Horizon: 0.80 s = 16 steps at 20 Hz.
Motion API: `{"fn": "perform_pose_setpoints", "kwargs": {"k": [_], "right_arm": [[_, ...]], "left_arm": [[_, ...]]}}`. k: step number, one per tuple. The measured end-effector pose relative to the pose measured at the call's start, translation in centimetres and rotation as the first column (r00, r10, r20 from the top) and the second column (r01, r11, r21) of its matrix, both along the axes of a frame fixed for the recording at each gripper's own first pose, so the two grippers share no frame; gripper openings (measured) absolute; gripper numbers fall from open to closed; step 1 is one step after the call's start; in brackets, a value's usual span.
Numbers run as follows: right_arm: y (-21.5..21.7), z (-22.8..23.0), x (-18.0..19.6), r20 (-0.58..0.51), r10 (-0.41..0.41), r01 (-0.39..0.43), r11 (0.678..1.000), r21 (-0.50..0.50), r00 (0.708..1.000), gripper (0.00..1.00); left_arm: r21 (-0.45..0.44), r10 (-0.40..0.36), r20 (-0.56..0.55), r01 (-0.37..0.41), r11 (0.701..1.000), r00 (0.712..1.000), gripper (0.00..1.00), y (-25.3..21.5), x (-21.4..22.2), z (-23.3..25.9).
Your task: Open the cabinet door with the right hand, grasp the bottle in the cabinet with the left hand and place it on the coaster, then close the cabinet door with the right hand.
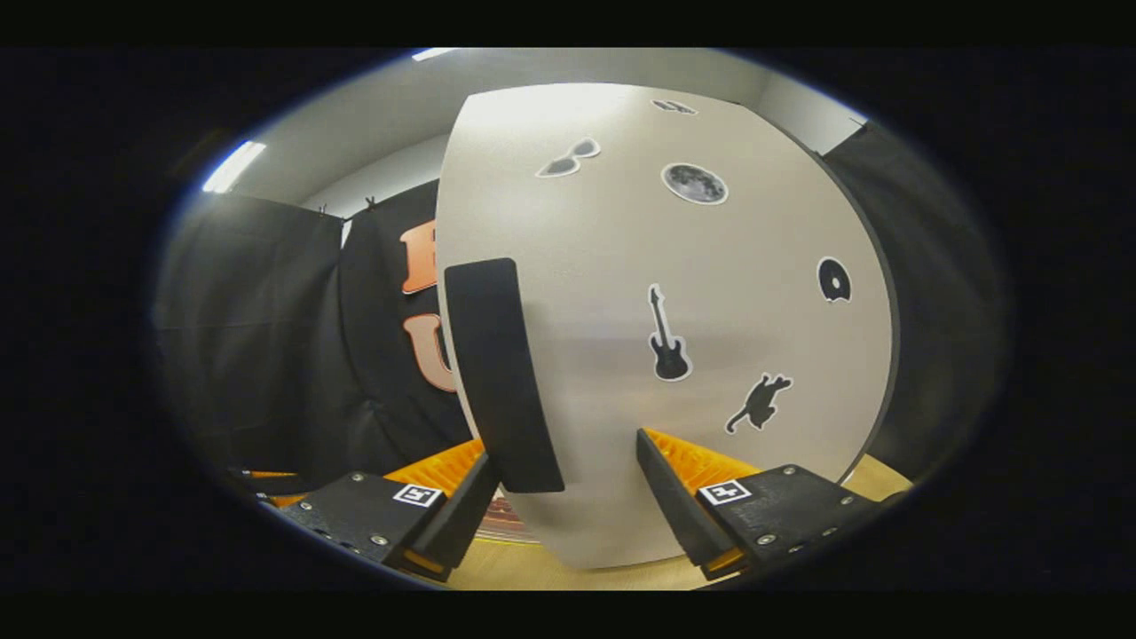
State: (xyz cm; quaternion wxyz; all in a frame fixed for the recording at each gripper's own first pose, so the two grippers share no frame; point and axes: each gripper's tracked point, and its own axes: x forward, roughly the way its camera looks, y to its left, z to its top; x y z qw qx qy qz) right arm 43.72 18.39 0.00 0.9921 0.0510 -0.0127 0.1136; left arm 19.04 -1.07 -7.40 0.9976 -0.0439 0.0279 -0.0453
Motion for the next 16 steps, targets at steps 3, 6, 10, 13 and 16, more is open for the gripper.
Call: {"fn": "perform_pose_setpoints", "kwargs": {"k": [3,6,10,13,16], "right_arm": [[-0.4,-0.5,1.3,0.009,-0.047,0.047,0.998,-0.031,0.999,0.91],[-0.4,-0.5,1.6,0.020,-0.080,0.081,0.995,-0.058,0.997,0.91],[-0.4,-0.3,2.1,0.025,-0.095,0.096,0.994,-0.043,0.995,0.92],[-0.5,-0.5,2.1,0.011,-0.094,0.094,0.995,-0.044,0.996,0.93],[-0.3,-0.5,2.1,-0.007,-0.072,0.072,0.997,-0.026,0.997,0.93]], "left_arm": [[-0.023,-0.024,-0.010,0.023,0.999,1.000,0.95,-0.3,1.3,-0.7],[-0.038,-0.020,-0.012,0.019,0.999,1.000,0.95,-0.2,1.9,-1.0],[-0.046,-0.015,-0.026,0.014,0.999,1.000,0.95,-0.8,1.9,-1.4],[-0.039,-0.007,-0.015,0.007,0.999,1.000,0.95,-1.3,0.8,-0.8],[-0.023,0.017,-0.001,-0.017,1.000,1.000,0.96,-1.6,-0.8,0.4]]}}
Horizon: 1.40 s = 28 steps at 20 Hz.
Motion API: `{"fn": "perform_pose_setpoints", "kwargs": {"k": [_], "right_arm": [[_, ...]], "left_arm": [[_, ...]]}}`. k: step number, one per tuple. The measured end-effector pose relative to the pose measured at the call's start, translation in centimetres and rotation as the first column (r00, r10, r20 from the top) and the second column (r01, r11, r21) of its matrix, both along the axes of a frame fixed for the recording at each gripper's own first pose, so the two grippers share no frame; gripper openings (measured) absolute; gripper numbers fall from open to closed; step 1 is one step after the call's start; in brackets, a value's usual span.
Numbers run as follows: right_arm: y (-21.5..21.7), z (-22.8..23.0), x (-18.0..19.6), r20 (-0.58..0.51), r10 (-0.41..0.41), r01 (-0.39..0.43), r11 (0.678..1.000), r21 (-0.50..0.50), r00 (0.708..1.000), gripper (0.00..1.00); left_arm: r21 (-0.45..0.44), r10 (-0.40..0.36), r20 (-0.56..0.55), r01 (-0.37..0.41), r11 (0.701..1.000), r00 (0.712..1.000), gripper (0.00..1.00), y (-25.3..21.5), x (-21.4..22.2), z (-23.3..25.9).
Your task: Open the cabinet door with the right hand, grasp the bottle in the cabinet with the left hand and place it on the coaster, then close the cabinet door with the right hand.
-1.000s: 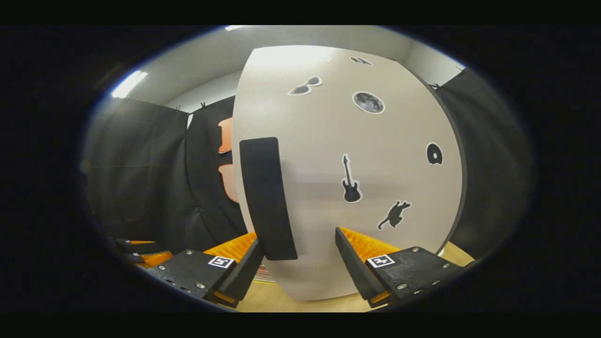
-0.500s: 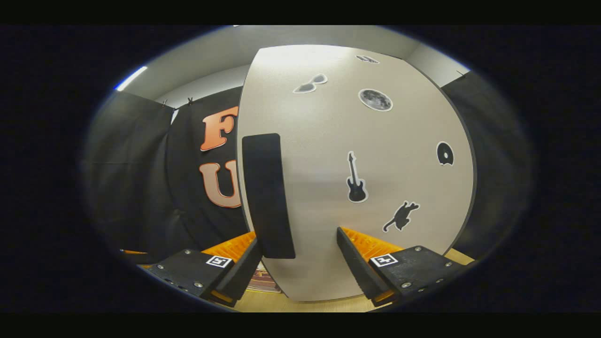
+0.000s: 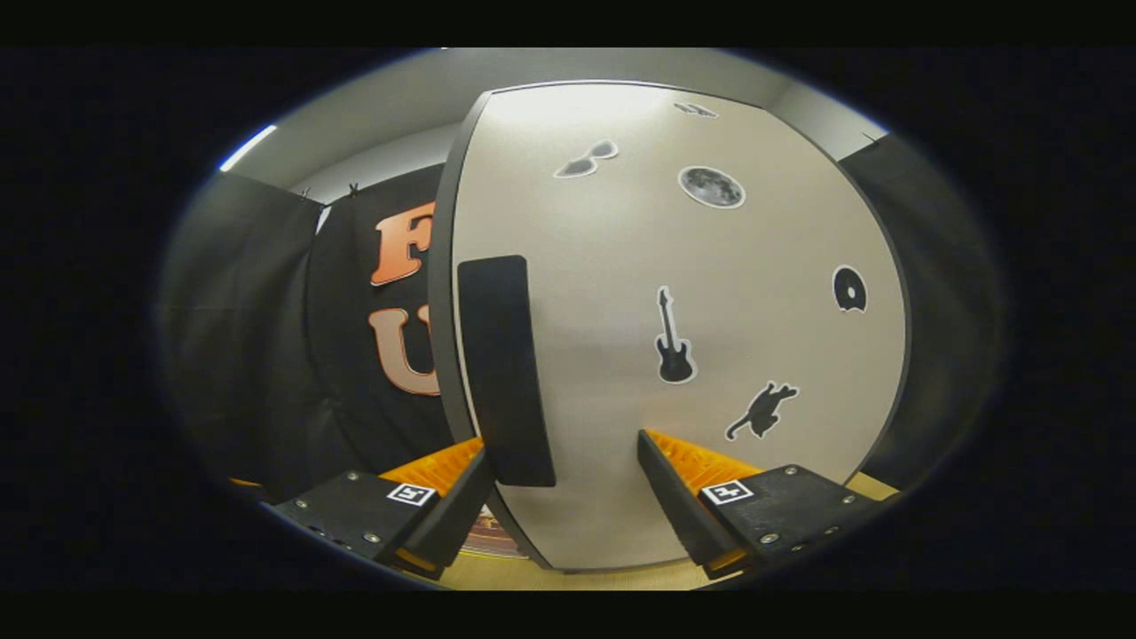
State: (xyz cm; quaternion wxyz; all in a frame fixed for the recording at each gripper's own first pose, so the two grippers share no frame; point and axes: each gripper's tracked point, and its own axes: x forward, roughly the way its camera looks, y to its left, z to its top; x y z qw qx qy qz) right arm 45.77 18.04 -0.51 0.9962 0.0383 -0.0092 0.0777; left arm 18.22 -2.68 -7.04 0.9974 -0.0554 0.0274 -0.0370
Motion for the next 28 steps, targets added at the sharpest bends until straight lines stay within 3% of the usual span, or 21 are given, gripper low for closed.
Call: {"fn": "perform_pose_setpoints", "kwargs": {"k": [3,7,13,18,22,28], "right_arm": [[0.3,0.5,-2.4,-0.007,0.065,-0.065,0.996,0.055,0.998,0.93],[-1.5,1.4,-8.7,0.014,0.095,-0.096,0.992,0.080,0.995,0.92],[-7.2,0.5,-20.2,-0.004,0.043,-0.043,0.999,0.031,0.999,0.92],[-12.1,-1.1,-27.5,-0.021,-0.039,0.039,0.999,-0.035,0.999,0.92],[-13.9,-1.3,-30.8,-0.012,-0.051,0.050,0.997,-0.062,0.999,0.93],[-14.8,-1.0,-32.9,0.003,-0.048,0.049,0.996,-0.078,0.999,0.92]], "left_arm": [[0.008,0.014,0.023,-0.014,1.000,1.000,0.95,-0.7,-2.0,1.5],[0.015,0.029,0.044,-0.029,0.999,0.999,0.95,-2.7,-5.5,3.0],[0.043,0.063,0.063,-0.066,0.997,0.996,0.95,-6.1,-12.0,4.4],[0.058,0.058,0.070,-0.062,0.996,0.996,0.95,-9.8,-16.3,4.8],[0.075,0.069,0.076,-0.075,0.994,0.995,0.96,-11.4,-18.9,5.0],[0.084,0.089,0.103,-0.098,0.992,0.991,0.95,-12.2,-20.6,5.6]]}}
